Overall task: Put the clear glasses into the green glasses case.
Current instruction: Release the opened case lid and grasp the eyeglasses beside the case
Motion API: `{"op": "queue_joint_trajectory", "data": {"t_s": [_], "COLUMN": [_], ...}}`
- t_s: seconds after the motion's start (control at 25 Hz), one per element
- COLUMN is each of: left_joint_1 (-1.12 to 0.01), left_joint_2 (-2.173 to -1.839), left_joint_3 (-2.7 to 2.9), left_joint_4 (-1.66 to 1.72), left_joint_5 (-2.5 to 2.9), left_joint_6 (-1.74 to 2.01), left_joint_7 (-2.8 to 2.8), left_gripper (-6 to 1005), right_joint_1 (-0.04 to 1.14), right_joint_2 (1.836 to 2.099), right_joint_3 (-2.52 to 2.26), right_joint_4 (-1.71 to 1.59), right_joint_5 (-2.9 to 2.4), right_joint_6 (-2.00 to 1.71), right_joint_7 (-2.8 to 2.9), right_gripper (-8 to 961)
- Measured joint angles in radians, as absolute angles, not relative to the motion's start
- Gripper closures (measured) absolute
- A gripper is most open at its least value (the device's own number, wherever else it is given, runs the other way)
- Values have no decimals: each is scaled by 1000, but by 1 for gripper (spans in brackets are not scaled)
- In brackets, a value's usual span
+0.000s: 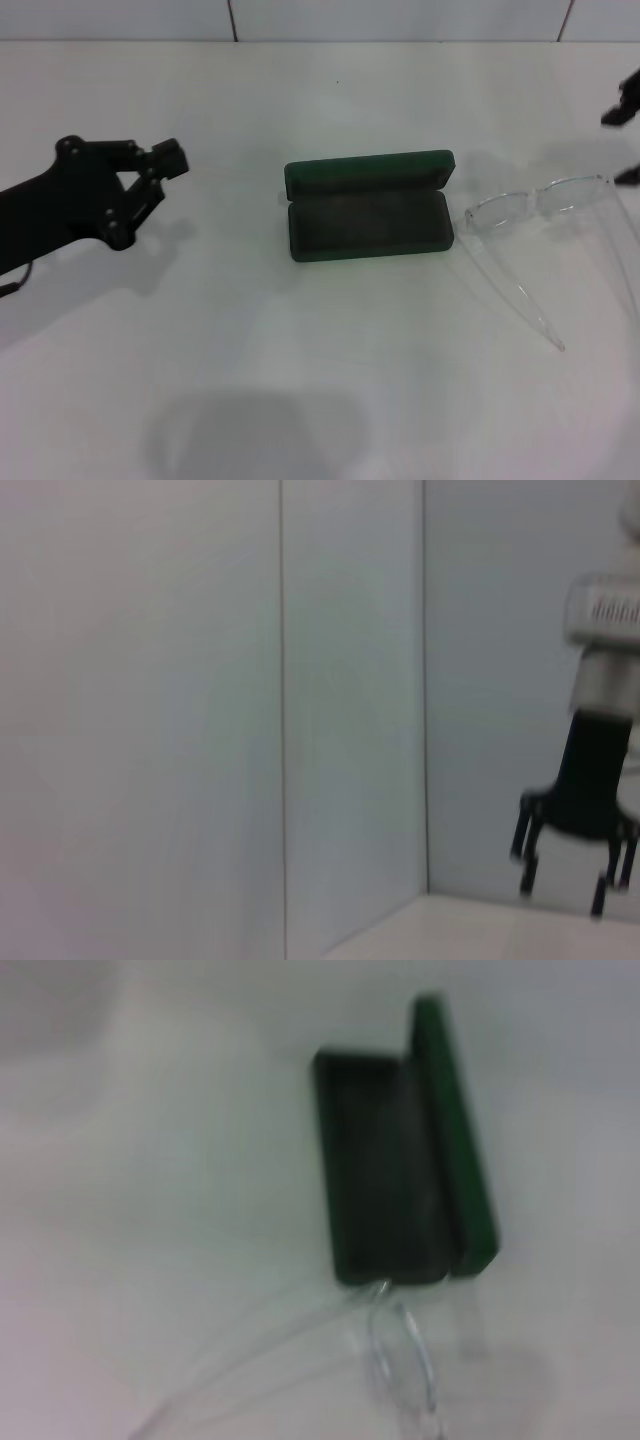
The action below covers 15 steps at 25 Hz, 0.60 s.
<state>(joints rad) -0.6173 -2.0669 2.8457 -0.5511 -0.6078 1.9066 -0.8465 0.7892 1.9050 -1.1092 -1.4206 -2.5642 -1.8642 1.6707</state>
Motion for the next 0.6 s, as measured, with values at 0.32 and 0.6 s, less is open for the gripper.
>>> {"op": "queue_joint_trajectory", "data": {"t_s": [0.32,0.6], "left_joint_1": [-618,-591], "left_joint_2": [-2086,-2086], "left_joint_3": [2845,2845], "left_joint_4": [-509,-462], "left_joint_5": [-642,-643], "left_joint_6": [1897,1897], "left_joint_7": [-800,-754], "left_gripper": [947,946], "right_joint_1": [822,825], "right_joint_2": [2002,2013], "right_joint_3": [-1200,-1287], "right_joint_4": [-1277,-1210], "right_joint_5": [-2742,-2763], "right_joint_6": [-1723,-1621], "right_joint_7": [1473,1447], "right_gripper": [354,390]}}
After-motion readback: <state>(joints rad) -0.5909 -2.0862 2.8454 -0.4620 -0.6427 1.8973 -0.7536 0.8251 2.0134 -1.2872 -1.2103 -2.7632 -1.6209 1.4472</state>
